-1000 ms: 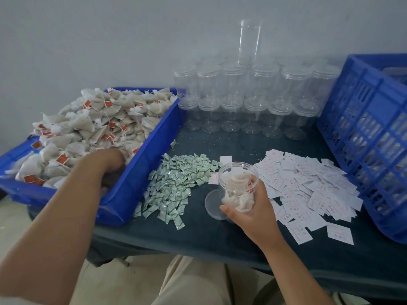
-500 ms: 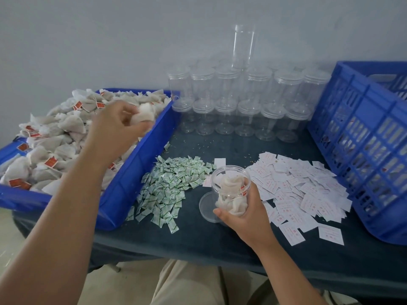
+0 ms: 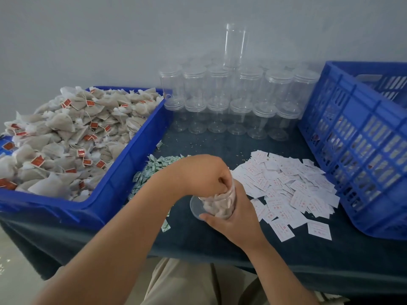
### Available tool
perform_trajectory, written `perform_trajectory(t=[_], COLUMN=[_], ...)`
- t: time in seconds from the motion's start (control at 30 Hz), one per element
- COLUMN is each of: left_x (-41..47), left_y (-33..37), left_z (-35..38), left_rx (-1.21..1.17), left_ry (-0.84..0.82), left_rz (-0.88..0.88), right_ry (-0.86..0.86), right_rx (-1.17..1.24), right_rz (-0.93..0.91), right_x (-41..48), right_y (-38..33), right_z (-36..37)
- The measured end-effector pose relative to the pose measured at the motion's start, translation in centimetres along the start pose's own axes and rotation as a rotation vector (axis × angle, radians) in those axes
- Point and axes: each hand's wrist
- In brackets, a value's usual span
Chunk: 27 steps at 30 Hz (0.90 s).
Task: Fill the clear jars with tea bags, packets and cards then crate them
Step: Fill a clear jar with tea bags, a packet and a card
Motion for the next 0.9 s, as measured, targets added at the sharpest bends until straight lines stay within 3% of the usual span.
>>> perform_trajectory(t=[0.07, 0.13, 0.27, 0.3, 0.33, 0.4, 0.47, 0.63, 0.8, 0.9], left_x=[0.2, -0.5, -3.4, -4.1, -4.6, -5.5, -6.1, -6.3, -5.4, -4.9], left_y=[0.3, 0.0, -3.6, -4.8, -6.1, -8.0, -8.5, -8.8, -8.5, -7.3], left_z=[-0.3, -0.8, -0.1, 0.9, 2.3, 6.5, 11.4, 17.3, 16.5, 14.6], left_rx=[0.032, -0.043, -0.409, -0.412, -0.373, -0.262, -0.198, -0.262, -0.369, -0.423], left_ry=[-0.088, -0.034, 0.51, 0.573, 0.55, 0.312, 0.151, 0.592, 0.641, 0.821], left_rz=[0.013, 0.001, -0.109, -0.194, -0.297, -0.478, -0.541, -0.611, -0.65, -0.576], right_ry=[-0.005, 0.006, 0.071, 0.076, 0.073, 0.058, 0.051, 0.075, 0.083, 0.084], right_rx=[-0.021, -0.005, -0.002, 0.007, 0.015, 0.018, 0.018, 0.002, -0.007, -0.013], right_rz=[-0.015, -0.02, -0.01, -0.006, -0.001, 0.005, 0.009, 0.017, 0.013, 0.016], right_x=[0.1, 0.1, 0.2, 0.2, 0.2, 0.1, 0.0, 0.1, -0.1, 0.0], right_y=[0.1, 0.2, 0.3, 0.3, 0.4, 0.6, 0.6, 0.4, 0.4, 0.3], right_z=[0.0, 0.0, -0.2, -0.3, -0.3, -0.4, -0.3, -0.3, -0.4, -0.3])
Point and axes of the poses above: each hand's wrist, its own x-axis towards the middle knuckle, its own z-axis out of the palm, y = z × x, and after that the axes turned 6 degrees about x, right-handed
